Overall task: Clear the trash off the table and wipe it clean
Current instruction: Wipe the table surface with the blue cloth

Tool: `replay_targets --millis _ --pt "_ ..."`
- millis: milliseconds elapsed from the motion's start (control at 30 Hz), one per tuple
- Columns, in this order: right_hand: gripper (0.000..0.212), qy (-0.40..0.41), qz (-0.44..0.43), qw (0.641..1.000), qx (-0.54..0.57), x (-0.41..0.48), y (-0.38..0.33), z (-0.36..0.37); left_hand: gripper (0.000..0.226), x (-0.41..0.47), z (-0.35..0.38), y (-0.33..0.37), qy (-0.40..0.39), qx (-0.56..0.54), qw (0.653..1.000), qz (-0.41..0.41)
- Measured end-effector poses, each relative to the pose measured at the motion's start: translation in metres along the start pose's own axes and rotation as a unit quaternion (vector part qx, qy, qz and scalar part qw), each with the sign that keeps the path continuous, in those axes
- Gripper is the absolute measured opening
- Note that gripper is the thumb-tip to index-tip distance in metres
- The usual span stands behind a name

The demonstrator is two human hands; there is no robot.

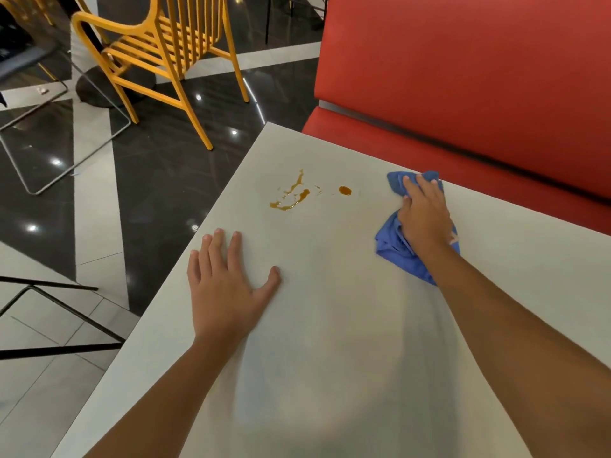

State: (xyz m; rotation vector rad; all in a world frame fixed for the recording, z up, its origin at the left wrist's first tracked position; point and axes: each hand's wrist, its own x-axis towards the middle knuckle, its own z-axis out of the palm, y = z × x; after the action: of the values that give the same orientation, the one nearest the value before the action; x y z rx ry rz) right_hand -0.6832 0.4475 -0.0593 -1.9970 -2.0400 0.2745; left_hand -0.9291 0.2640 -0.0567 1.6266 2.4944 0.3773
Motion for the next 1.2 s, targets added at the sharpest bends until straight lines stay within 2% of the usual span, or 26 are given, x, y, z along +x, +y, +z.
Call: replay_targets --millis 100,233,367,467,567,667,700,767,833,867,1033,1200 --pt "0.045 -0.011 -0.018 1.0 -0.003 0.008 -0.034 0.01 0.092 0.001 0.001 0.0 -0.002 0.003 1.0 0.001" --pt "0.046 -0.02 -0.086 0.996 -0.015 0.002 -0.07 0.021 0.091 0.002 0.004 -0.002 -0.002 0.011 1.0 0.001" --pt "0.045 -0.052 -0.159 0.986 -0.002 -0.016 -0.072 0.021 0.092 0.001 0.003 -0.003 -0.017 0.015 1.0 0.005" --pt "0.043 -0.066 -0.198 0.977 0.047 -0.027 -0.055 0.013 0.092 0.0 -0.001 -0.003 -0.021 -0.001 1.0 0.009" --pt "0.041 -0.063 -0.189 0.975 0.099 -0.029 -0.039 0.007 0.081 0.006 -0.01 -0.01 0.007 -0.04 0.999 0.001" --pt "0.041 -0.045 -0.141 0.983 0.107 -0.022 -0.035 0.005 0.065 0.027 -0.023 -0.03 0.052 -0.036 0.997 -0.054" --pt "0.041 -0.035 -0.125 0.987 0.099 -0.019 -0.037 0.006 0.06 0.035 -0.028 -0.037 0.029 -0.031 0.995 -0.088" --pt "0.041 -0.016 -0.105 0.992 0.07 -0.013 -0.04 0.01 0.056 0.049 -0.033 -0.049 -0.064 -0.044 0.985 -0.156" --pt "0.041 -0.008 -0.09 0.995 0.041 -0.006 -0.047 0.015 0.057 0.054 -0.031 -0.056 -0.158 -0.089 0.966 -0.186" --pt "0.042 -0.008 -0.083 0.996 0.028 -0.002 -0.053 0.017 0.059 0.054 -0.029 -0.057 -0.173 -0.105 0.962 -0.185" --pt "0.045 -0.016 -0.076 0.997 -0.028 0.015 -0.093 0.027 0.061 0.056 -0.028 -0.056 -0.144 -0.101 0.973 -0.15" --pt "0.047 -0.042 -0.152 0.986 -0.061 0.009 -0.129 0.04 0.063 0.057 -0.029 -0.056 -0.162 -0.148 0.964 -0.154"
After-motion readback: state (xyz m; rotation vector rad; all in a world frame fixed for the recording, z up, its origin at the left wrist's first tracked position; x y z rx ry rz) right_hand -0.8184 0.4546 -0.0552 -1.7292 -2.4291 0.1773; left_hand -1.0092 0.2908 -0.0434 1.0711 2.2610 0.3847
